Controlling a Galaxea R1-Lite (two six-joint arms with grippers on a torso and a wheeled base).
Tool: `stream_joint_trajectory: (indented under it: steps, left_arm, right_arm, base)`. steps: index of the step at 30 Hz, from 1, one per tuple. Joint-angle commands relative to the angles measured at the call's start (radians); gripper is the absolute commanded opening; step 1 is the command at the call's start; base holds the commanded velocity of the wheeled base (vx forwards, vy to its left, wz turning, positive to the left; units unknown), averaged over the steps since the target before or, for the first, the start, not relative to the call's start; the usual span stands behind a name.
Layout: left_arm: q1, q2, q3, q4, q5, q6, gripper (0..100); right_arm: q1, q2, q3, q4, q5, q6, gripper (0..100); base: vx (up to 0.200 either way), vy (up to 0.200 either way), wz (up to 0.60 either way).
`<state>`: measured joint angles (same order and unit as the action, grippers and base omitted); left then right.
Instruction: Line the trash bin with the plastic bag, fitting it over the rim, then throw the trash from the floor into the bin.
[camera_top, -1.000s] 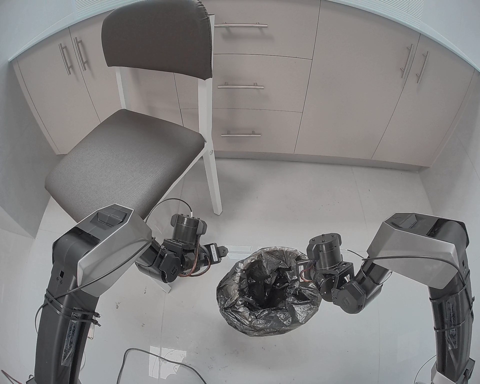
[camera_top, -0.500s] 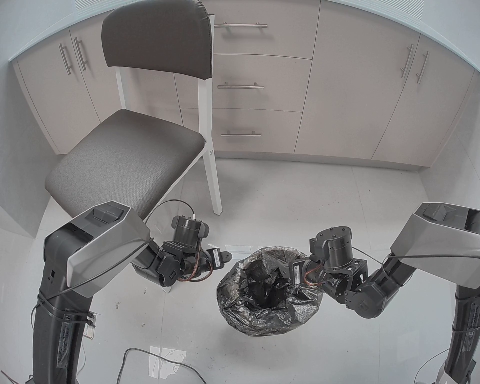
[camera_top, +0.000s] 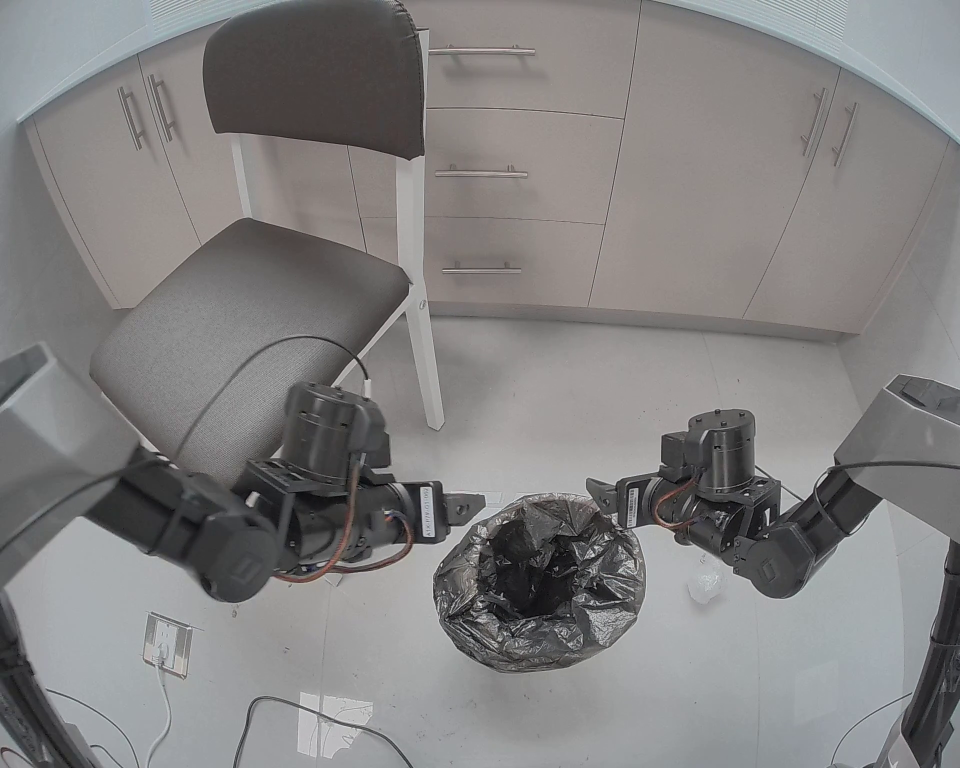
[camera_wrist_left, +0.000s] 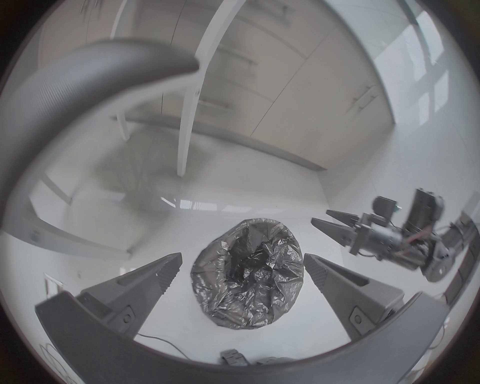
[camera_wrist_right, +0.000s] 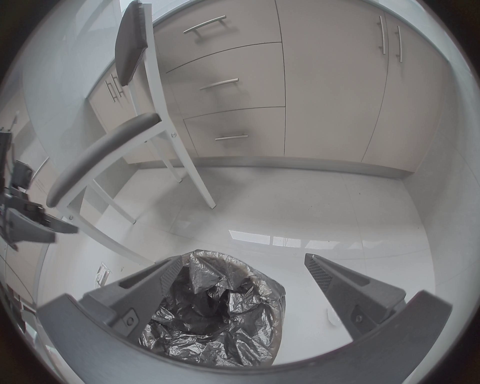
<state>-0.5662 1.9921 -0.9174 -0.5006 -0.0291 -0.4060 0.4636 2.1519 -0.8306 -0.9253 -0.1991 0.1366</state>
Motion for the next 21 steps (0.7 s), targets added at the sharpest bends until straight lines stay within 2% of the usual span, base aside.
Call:
stream_joint_trajectory:
  steps: [1,4,5,6,11,13,14,15,19,21]
  left_arm:
    - [-0.031,-0.454,0.258,-0.001,0.129,0.188,100]
    - [-0.031,-0.653,0.345,0.033,0.156,0.294,100]
    - [-0.031,-0.673,0.353,0.039,0.160,0.302,100]
    - [-0.031,-0.780,0.388,0.088,0.176,0.325,100]
    - [-0.001,-1.066,0.416,0.347,0.267,0.329,100]
    - [0.014,-1.110,0.411,0.395,0.268,0.329,100]
    - [0.048,-1.213,0.411,0.488,0.270,0.329,100]
    - [0.058,-1.263,0.411,0.525,0.272,0.331,100]
    - [0.100,-1.377,0.410,0.608,0.273,0.331,100]
    - [0.187,-1.438,0.410,0.654,0.268,0.323,100]
  right_arm:
    - [-0.042,-0.092,0.005,0.008,0.041,0.001,100]
    - [-0.036,-0.129,0.018,0.008,0.038,0.001,100]
    - [-0.034,-0.135,0.019,0.008,0.037,0.001,100]
    - [-0.028,-0.158,0.022,0.010,0.029,0.000,100]
    - [-0.019,-0.242,0.051,0.010,0.029,-0.003,100]
    - [-0.019,-0.253,0.054,0.008,0.029,-0.002,100]
    - [-0.019,-0.270,0.058,0.008,0.029,-0.003,100]
    - [-0.019,-0.273,0.058,0.006,0.027,-0.003,100]
    - [-0.020,-0.284,0.054,0.005,0.027,-0.003,100]
    - [-0.028,-0.290,0.050,0.005,0.027,-0.003,100]
  base:
    - [0.000,0.000,0.00]
    - [0.000,0.000,0.00]
    - [0.000,0.000,0.00]
    - [0.000,0.000,0.00]
    - [0.000,0.000,0.00]
    - [0.000,0.000,0.00]
    - [0.000,0.000,0.00]
    - [0.000,0.000,0.00]
    - [0.000,0.000,0.00]
    - [0.000,0.000,0.00]
